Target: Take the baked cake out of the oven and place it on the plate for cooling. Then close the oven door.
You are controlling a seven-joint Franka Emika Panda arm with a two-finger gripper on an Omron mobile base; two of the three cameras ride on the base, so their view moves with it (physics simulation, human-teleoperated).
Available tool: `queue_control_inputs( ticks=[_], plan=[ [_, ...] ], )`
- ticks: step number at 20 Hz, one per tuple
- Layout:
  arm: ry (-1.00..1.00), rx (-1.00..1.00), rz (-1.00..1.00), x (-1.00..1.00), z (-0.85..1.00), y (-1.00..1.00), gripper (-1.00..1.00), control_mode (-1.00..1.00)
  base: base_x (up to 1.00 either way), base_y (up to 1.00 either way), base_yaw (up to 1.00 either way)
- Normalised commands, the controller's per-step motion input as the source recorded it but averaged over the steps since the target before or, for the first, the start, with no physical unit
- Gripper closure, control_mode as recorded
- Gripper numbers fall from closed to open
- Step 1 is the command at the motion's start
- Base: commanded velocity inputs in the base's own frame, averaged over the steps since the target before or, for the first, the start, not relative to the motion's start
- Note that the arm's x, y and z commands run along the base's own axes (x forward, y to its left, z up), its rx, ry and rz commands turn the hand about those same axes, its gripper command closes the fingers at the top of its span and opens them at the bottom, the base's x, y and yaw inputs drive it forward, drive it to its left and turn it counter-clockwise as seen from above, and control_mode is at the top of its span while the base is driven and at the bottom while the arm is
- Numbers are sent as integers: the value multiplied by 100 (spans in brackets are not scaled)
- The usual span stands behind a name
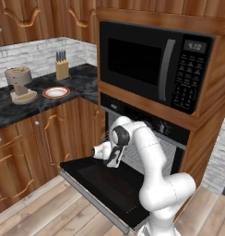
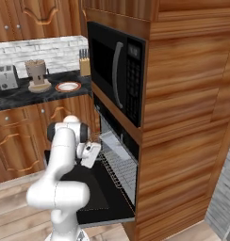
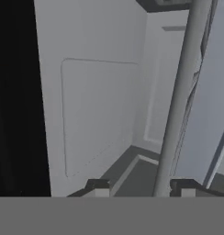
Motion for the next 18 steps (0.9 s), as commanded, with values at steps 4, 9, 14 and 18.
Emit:
queue_control_inputs(
  ticks=[4, 9, 14, 18],
  plan=[
    [15, 6, 1, -68, -27, 91, 100, -100, 0, 0, 0],
    [15, 5, 1, -70, -30, 91, 100, -100, 0, 0, 0],
    [14, 4, 1, -75, -31, 93, 100, -100, 0, 0, 0],
    [14, 4, 1, -75, -32, 93, 100, -100, 0, 0, 0]
  ],
)
